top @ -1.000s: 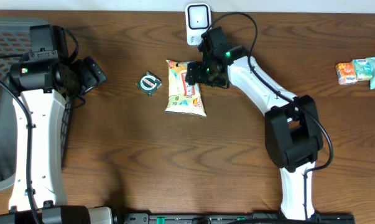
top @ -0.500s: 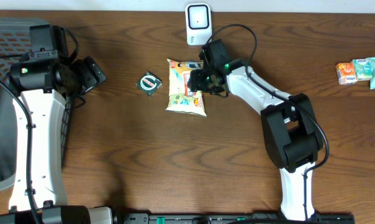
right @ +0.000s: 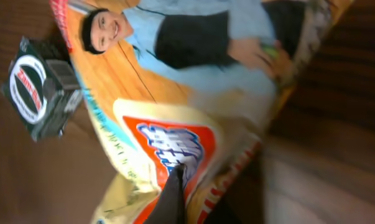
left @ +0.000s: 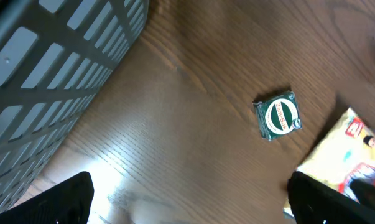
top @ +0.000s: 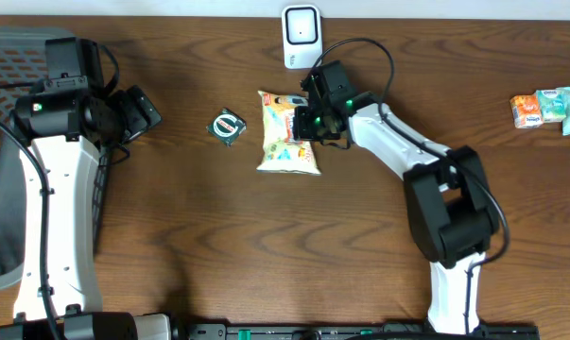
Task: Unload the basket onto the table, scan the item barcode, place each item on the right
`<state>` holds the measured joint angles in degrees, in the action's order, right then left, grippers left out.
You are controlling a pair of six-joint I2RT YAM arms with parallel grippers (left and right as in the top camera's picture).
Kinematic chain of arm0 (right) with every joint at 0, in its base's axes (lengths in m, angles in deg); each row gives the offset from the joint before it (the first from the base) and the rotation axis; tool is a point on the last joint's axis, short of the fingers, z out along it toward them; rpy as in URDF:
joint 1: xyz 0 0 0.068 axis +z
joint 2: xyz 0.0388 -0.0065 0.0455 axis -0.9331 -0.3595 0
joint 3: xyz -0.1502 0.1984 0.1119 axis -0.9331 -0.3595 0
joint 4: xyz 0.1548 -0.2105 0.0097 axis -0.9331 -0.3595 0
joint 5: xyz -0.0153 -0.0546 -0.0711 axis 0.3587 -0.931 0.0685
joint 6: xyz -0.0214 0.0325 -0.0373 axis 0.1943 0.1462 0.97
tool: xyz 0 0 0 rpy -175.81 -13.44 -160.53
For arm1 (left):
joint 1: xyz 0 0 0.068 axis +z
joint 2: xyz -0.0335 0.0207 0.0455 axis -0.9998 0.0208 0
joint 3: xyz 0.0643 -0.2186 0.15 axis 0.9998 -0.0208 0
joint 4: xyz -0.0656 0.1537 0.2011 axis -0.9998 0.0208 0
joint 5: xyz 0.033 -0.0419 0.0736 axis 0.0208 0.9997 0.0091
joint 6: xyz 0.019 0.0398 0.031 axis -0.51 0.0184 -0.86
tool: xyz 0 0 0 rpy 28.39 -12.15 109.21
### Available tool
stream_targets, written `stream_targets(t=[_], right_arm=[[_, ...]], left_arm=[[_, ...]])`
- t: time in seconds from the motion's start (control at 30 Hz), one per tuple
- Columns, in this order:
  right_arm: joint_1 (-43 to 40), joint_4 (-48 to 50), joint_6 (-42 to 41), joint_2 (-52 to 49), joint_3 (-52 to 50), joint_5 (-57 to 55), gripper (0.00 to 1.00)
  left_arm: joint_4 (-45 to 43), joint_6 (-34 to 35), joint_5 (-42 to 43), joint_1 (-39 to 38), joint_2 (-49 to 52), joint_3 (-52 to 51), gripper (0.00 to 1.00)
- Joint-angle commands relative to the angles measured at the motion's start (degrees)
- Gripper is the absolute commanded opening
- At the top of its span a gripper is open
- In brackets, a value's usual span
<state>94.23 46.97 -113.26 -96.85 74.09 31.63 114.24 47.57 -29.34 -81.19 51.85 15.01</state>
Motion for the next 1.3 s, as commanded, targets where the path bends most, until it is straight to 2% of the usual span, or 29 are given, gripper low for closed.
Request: stream_targets(t=[0.0,0.13,0.23,0.37,0.43,0.57,0.6,0.63,0.7,0.87,0.97,1.13,1.27], right_arm=[[0.63,-3.30,4.96,9.84,-0.28,-12.72,0.01],[4.11,-6.56,6.84,15.39,-0.28,-31.63,0.01],[7.17,-8.13,7.74,16.72,-0.28,-41.44,0.01],[9.66,-9.60,7.67,16.02,-0.42,-42.93,0.01],[10.08,-9.33,7.67,15.19,-0.42,-39.54,0.20],[10.16,-7.58,7.74,12.90,-0.42,-32.48,0.66],[10.19,-7.30,7.74,12.20,-0.42,-32.06,0.71],[10.58,-6.60,8.61,10.19,-0.42,-32.13,0.81],[11.13,-5.66,11.37,7.96,-0.42,-32.39,0.90],[12.55,-3.15,14.80,2.19,-0.42,-40.09,0.99],[13.22,-1.14,14.75,-0.35,-0.42,-46.25,0.99],[13.53,1.92,14.08,-1.64,-0.42,-47.10,0.99],[13.14,2.99,13.68,-2.64,-0.42,-47.10,0.91]], left_arm=[[0.13,0.52,-0.35,0.09,-0.02,0.42,0.98],[0.13,0.52,-0.35,0.09,-0.02,0.42,0.98],[0.13,0.52,-0.35,0.09,-0.02,0.42,0.98],[0.13,0.52,-0.35,0.09,-0.02,0.42,0.97],[0.13,0.52,-0.35,0.09,-0.02,0.42,0.98],[0.13,0.52,-0.35,0.09,-0.02,0.42,0.97],[0.13,0.52,-0.35,0.09,-0.02,0.42,0.98],[0.13,0.52,-0.35,0.09,-0.02,0.42,0.98],[0.13,0.52,-0.35,0.09,-0.02,0.42,0.98],[0.13,0.52,-0.35,0.09,-0.02,0.42,0.98],[0.13,0.52,-0.35,0.09,-0.02,0.42,0.98],[0.13,0.52,-0.35,0.09,-0.02,0.42,0.98],[0.13,0.52,-0.35,0.09,-0.02,0.42,0.98]])
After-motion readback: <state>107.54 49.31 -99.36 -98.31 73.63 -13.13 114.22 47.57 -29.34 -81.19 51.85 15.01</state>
